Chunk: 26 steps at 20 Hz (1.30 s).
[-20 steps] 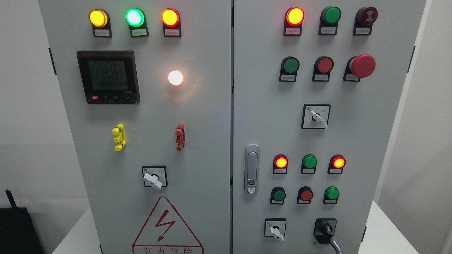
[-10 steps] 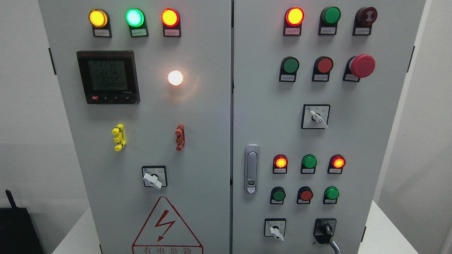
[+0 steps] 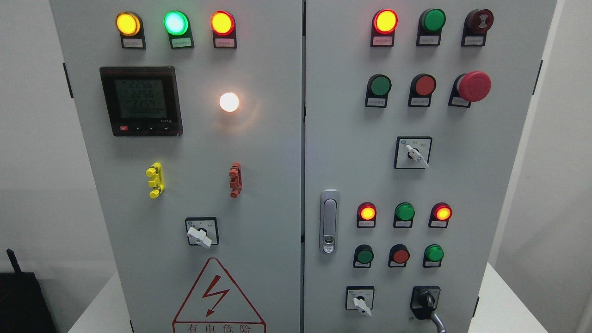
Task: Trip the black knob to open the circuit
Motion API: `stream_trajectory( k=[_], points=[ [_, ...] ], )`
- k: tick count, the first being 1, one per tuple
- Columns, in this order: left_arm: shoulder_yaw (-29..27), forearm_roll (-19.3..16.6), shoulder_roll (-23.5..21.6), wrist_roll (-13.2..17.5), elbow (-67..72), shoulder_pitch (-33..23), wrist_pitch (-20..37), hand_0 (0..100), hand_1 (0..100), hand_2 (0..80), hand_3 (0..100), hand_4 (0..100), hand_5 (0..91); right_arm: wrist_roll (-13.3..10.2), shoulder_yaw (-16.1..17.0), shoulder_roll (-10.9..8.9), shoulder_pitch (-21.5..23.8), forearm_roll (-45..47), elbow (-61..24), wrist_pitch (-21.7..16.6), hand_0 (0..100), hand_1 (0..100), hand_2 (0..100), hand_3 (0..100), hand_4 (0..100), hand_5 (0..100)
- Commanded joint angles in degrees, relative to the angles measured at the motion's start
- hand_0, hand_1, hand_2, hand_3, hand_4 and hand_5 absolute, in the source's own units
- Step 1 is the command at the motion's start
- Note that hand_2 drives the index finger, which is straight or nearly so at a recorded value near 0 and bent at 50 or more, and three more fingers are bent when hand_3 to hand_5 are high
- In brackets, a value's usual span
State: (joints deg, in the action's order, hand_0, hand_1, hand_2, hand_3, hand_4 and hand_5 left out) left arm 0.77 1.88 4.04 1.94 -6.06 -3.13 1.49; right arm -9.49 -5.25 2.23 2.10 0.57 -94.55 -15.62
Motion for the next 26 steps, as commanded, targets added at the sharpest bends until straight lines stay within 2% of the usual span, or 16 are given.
stream_trajectory(
  k=[1,26],
  points=[
    [-0.1,0.1,0.1,0.0,0.0,0.1,0.2,12,39,0.0,0,0,0.0,0.5,-1.1,0.14,-0.9,-0.2,-0.9,-0.4,12,22,0,100,100,100],
    [-0.1,0.1,0.1,0.0,0.0,0.2,0.2,12,39,0.0,0,0,0.0,0.6,-2.4,0.32,-1.1,-0.7,-0.9,-0.6,12,22,0,100,100,100]
  ],
)
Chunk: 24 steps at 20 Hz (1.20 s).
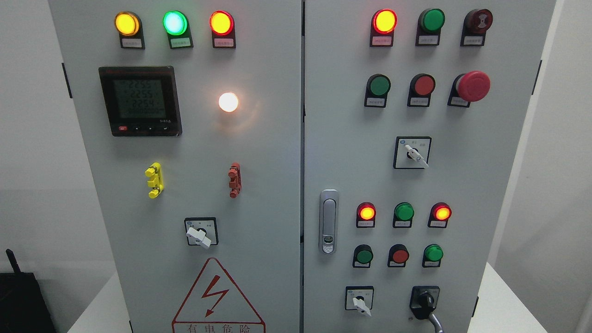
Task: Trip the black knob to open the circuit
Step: 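Twist the black knob with the right hand until the lamps change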
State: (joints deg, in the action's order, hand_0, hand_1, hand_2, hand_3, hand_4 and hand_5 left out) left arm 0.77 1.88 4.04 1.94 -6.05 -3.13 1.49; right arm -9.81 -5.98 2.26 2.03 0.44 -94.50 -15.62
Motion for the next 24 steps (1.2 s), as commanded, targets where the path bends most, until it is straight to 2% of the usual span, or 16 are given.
stream_trajectory(
  k=[1,24],
  points=[
    [-0.1,0.1,0.1,0.0,0.0,0.1,0.2,12,39,0.0,0,0,0.0,0.9,-1.9,0.29,-1.1,-0.5,-1.0,-0.6,13,22,0,100,100,100],
    [-0.1,0.1,0.1,0.0,0.0,0.1,0.2,12,39,0.0,0,0,0.0,1.6,-2.8,0.55,-1.2,-0.6,-1.1,-1.3,13,22,0,100,100,100]
  ],
)
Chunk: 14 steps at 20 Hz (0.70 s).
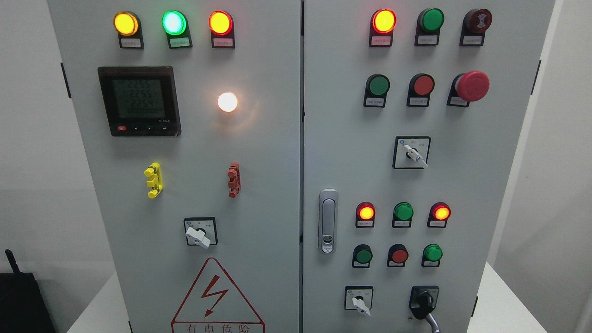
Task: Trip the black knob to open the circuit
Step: 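Twist the black knob with the right hand until the lamps change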
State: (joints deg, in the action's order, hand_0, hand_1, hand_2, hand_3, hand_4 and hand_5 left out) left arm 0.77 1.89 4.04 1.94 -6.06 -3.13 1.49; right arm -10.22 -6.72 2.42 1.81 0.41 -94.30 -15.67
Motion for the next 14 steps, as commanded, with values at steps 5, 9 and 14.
stream_trajectory(
  k=[5,9,14],
  points=[
    [-0.1,0.1,0.1,0.0,0.0,0.2,0.2,12,39,0.0,0,0,0.0,2.1,-2.1,0.39,-1.0,-0.6,-1.4,-1.7,13,22,0,100,100,100],
    [-0.1,0.1,0.1,0.0,0.0,0.2,0.2,12,39,0.0,0,0,0.0,2.1,-2.5,0.39,-1.0,-0.6,-1.4,-1.8,13,22,1,100,100,100],
    [-0.1,0.1,0.1,0.0,0.0,0.1,0.1,12,39,0.0,0,0,0.0,2.1,-2.6,0.48,-1.1,-0.9,-1.4,-1.8,13,22,1,100,100,100]
  ],
)
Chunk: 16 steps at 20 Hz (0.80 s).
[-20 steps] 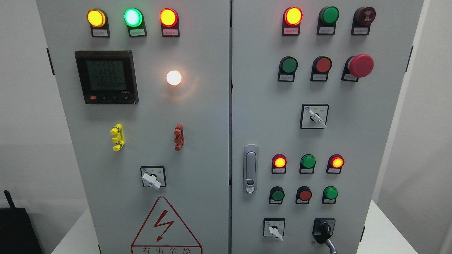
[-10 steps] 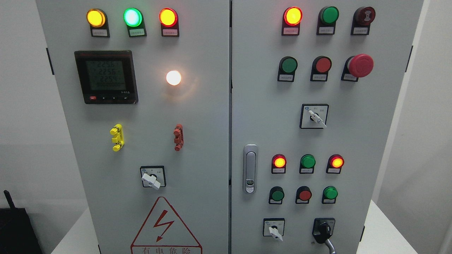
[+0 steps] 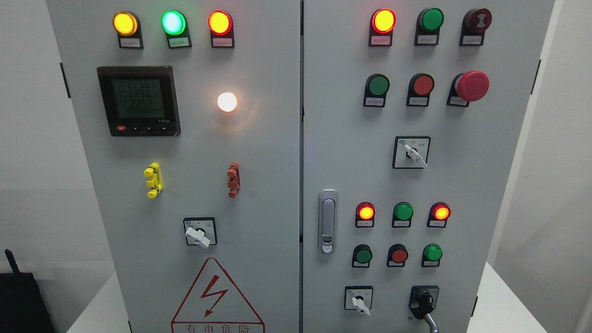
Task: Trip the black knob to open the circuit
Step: 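Twist the black knob with the right hand until the lamps change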
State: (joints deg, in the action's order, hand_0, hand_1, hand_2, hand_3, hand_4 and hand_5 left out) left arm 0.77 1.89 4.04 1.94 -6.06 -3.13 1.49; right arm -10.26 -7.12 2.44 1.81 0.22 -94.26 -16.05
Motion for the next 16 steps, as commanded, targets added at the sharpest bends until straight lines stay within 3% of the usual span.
stream_trajectory(
  k=[1,16],
  points=[
    [-0.1,0.1,0.1,0.0,0.0,0.1,0.2,12,39,0.0,0,0,0.0,2.2,-2.3,0.46,-1.1,-0.7,-1.4,-1.4,13,22,1,100,100,100],
    [-0.1,0.1,0.1,0.0,0.0,0.2,0.2,12,39,0.0,0,0,0.0,2.2,-2.5,0.64,-2.0,-0.8,-1.3,-1.5,13,22,1,100,100,100]
  ],
)
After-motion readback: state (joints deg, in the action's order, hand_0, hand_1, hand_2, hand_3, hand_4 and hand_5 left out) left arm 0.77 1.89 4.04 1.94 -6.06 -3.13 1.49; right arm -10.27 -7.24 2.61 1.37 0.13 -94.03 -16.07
